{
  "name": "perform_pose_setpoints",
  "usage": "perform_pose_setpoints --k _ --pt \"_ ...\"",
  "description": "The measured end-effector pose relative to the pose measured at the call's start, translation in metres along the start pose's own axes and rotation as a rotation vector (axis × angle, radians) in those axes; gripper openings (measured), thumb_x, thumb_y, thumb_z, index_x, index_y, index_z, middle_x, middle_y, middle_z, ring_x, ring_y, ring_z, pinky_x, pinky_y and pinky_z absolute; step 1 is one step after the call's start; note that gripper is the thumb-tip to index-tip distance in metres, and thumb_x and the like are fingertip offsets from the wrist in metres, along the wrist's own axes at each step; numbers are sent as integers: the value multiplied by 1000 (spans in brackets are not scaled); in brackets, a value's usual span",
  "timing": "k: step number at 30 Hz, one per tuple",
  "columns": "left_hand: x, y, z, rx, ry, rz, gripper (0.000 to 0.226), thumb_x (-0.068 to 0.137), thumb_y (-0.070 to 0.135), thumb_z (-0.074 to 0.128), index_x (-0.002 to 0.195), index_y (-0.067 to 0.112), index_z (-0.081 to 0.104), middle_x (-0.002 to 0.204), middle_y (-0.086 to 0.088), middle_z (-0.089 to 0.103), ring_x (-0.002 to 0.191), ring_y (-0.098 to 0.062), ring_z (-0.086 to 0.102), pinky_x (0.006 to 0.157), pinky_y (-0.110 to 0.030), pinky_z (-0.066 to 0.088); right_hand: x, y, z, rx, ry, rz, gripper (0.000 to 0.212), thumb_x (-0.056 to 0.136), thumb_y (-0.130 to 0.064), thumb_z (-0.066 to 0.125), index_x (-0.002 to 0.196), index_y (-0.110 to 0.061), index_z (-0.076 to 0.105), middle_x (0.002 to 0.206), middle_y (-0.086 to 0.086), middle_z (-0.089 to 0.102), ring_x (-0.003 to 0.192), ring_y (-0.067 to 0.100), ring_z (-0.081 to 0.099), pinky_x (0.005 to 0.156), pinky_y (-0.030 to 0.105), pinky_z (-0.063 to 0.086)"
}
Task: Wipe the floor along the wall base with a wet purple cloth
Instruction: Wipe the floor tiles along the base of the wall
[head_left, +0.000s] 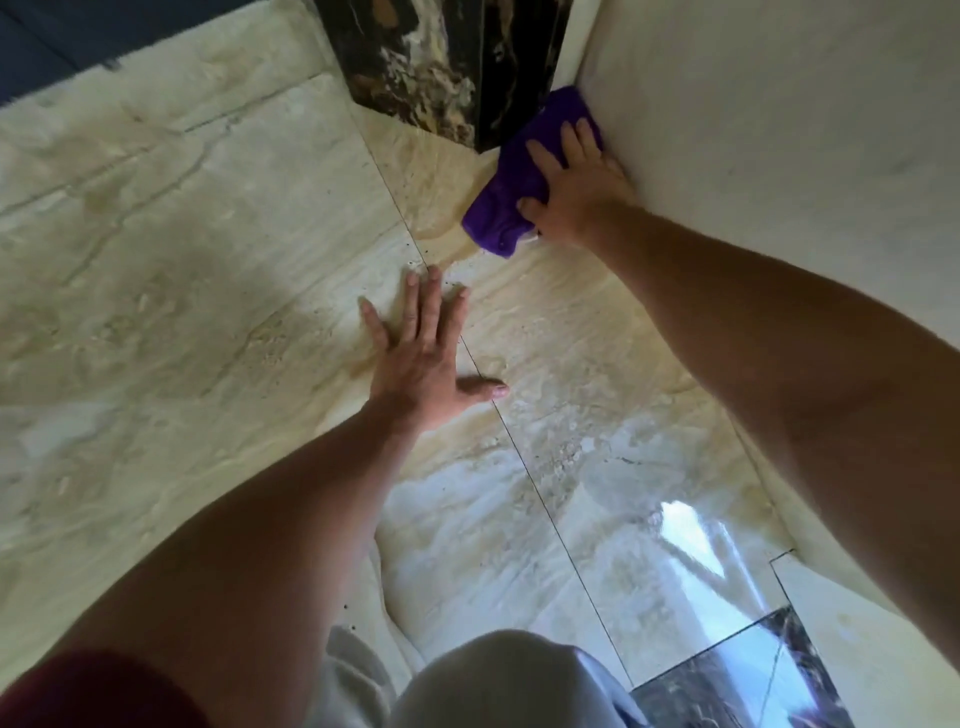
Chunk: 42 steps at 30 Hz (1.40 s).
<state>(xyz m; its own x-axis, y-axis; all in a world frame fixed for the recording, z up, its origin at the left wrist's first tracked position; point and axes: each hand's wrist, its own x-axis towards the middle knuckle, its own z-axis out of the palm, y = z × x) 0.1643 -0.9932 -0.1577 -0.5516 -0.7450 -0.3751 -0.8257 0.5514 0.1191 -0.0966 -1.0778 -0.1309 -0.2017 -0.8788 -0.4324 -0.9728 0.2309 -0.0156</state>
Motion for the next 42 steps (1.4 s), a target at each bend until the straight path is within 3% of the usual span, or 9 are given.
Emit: perform_pose_setpoints --k 8,12,15,19,22,27,33,37,42 --pt "-2 -3 -8 -46 -81 -20 138 57 101 34 159 19 -13 164 -8 -30 151 -28 -29 111 -77 -4 -96 13 45 52 32 42 75 96 -49 46 159 -26 13 167 19 1 154 37 -2 122 51 11" --pt "-5 -5 -15 -103 -98 -35 142 56 96 50 159 20 -10 164 -11 -31 151 -30 -29 112 -77 -4 -136 25 55 41 -9 82 78 93 -52 43 159 -26 12 167 19 3 154 35 0 122 51 12" --pt "-9 -11 -15 -137 -96 -108 143 55 98 49 159 21 -14 161 -12 -37 149 -31 -33 110 -80 -6 -100 18 40 50 23 73 82 88 -58 36 160 -28 9 167 17 2 155 33 0 122 51 12" --pt "-4 -16 -13 -117 -123 -103 146 52 101 39 157 17 -19 160 -14 -38 148 -32 -35 107 -82 -3 -10 -2 3 47 -7 46 83 91 -57 44 159 -27 9 168 16 1 154 33 -3 123 50 14" --pt "-11 -26 0 -61 28 -57 137 58 104 25 160 17 -8 165 -14 -25 153 -32 -23 112 -78 0 7 -16 1 113 51 93 81 90 -53 49 158 -23 17 167 17 6 154 33 0 121 50 14" --pt "-20 -35 14 -10 189 2 125 71 99 25 161 14 7 169 -15 -5 156 -32 -4 118 -68 8 -26 -16 25 146 143 32 74 91 -45 48 157 -25 22 166 18 8 154 34 0 124 51 9" --pt "-34 -41 13 -23 168 -22 108 81 91 21 161 19 13 169 -15 -4 156 -34 -7 120 -67 4 -52 -88 22 23 3 -93 71 98 -42 42 160 -27 9 167 15 -3 154 35 -8 124 50 7" --pt "-45 -43 16 -80 191 -135 99 83 87 28 161 29 11 168 -17 -8 155 -37 -11 118 -69 3 -5 -135 -3 -20 2 -200 71 97 -40 44 159 -33 9 168 10 -2 154 32 -8 124 48 8" --pt "-46 -46 25 -64 260 -133 99 82 89 31 160 32 14 169 -16 2 156 -37 1 118 -68 8 60 -180 -34 -115 -66 -344 77 95 -34 49 159 -35 5 169 7 -5 154 28 -10 124 51 6"
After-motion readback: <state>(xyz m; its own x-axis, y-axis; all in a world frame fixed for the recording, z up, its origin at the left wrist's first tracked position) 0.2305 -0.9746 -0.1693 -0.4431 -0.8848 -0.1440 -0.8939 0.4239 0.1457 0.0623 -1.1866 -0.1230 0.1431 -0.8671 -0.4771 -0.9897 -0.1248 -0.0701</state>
